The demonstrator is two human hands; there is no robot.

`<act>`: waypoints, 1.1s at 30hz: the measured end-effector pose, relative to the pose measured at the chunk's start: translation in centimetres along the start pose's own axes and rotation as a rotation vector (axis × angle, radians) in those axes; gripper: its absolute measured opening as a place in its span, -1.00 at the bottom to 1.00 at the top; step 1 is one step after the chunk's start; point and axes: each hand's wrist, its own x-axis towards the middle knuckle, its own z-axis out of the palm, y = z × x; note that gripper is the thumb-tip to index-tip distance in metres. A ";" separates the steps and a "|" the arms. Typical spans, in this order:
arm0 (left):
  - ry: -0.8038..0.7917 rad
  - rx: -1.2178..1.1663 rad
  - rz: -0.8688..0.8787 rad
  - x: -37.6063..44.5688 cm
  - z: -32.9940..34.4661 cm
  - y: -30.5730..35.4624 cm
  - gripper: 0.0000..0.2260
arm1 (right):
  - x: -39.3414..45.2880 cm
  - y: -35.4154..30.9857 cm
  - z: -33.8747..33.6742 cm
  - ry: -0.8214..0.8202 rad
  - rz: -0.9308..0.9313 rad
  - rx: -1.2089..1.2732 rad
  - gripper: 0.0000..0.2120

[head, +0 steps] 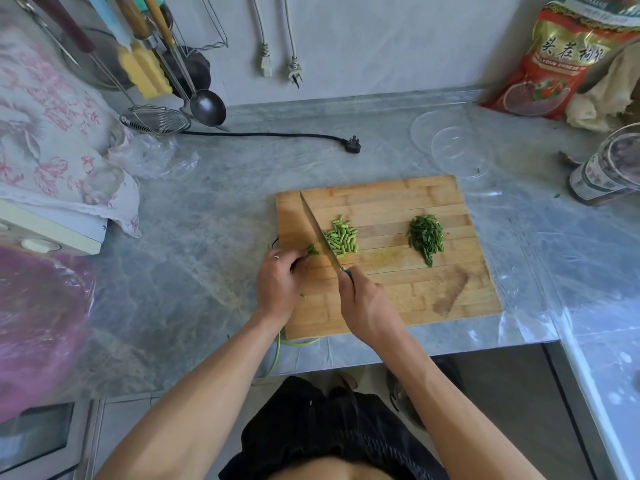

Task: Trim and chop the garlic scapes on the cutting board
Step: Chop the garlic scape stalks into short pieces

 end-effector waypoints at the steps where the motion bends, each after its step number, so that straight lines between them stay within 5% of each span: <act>1: -0.002 0.009 0.005 -0.1 0.1 -0.2 -0.91 | 0.1 0.0 -0.1 -0.015 -0.009 -0.008 -0.77; 6: -0.009 0.006 0.040 -0.3 -0.1 0.0 -0.85 | -0.3 -0.9 -0.1 -0.067 -0.051 0.006 -0.80; 10: -0.010 -0.016 0.055 -0.1 0.1 0.1 -0.83 | 0.3 -0.1 -0.4 -0.096 0.126 0.051 -0.78; 14: -0.007 -0.066 -0.023 0.2 0.3 0.0 -0.87 | -0.7 -0.2 -0.3 -0.012 -0.069 0.032 -0.75; 33: 0.047 -0.118 -0.053 0.6 0.3 0.3 -0.86 | 0.0 -0.6 1.3 -0.106 0.003 -0.077 -0.74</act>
